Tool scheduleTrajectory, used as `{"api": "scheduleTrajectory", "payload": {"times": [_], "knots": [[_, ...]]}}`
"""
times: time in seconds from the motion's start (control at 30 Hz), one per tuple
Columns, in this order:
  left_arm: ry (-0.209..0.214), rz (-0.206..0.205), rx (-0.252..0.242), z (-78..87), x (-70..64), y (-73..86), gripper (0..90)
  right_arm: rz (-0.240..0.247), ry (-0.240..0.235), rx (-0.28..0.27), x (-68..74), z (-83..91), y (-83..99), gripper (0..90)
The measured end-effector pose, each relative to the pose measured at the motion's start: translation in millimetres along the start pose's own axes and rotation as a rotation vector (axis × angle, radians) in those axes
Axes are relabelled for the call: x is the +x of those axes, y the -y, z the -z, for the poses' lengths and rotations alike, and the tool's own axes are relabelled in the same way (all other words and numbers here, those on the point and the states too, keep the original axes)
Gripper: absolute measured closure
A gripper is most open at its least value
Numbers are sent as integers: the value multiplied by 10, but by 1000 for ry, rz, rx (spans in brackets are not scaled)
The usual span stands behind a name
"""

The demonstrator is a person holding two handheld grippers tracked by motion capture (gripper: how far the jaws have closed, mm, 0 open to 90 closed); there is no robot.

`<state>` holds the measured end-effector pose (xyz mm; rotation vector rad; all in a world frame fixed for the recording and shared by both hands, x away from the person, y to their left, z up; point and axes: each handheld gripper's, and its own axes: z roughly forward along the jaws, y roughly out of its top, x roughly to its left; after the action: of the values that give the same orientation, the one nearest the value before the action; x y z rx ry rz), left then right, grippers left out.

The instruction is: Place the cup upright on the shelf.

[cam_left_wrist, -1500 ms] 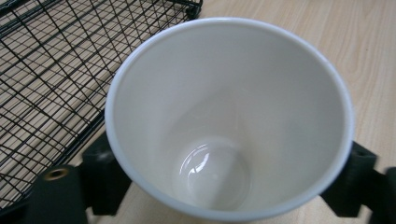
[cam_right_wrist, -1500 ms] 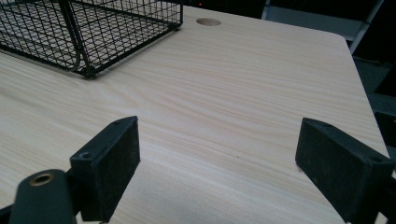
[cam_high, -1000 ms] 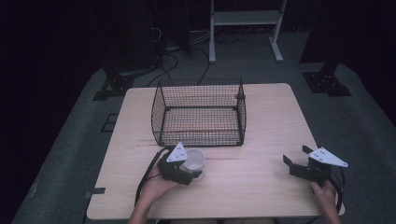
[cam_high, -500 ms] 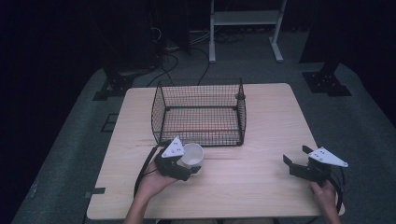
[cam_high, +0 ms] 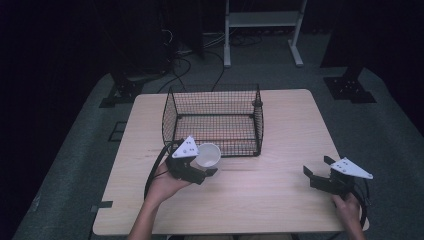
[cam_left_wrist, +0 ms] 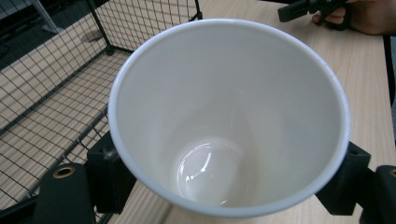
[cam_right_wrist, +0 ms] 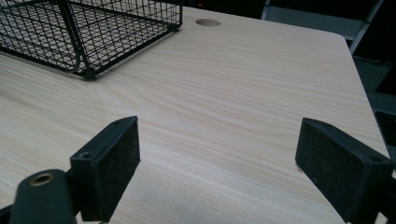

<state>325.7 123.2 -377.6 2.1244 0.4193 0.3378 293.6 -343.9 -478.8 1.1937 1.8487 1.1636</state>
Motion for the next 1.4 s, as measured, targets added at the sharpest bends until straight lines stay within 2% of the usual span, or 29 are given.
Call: {"api": "scheduleTrajectory", "payload": {"times": [0.3,0.77,1.4], "knots": [[17,-19,-1,8,79,-160,211,-4,0,-1,-4,1,0,130],[27,-17,-12,47,228,-327,211,-8,-1,-2,-7,3,1,130],[33,-30,23,39,449,-552,211,-14,-3,-3,-11,4,1,131]]}}
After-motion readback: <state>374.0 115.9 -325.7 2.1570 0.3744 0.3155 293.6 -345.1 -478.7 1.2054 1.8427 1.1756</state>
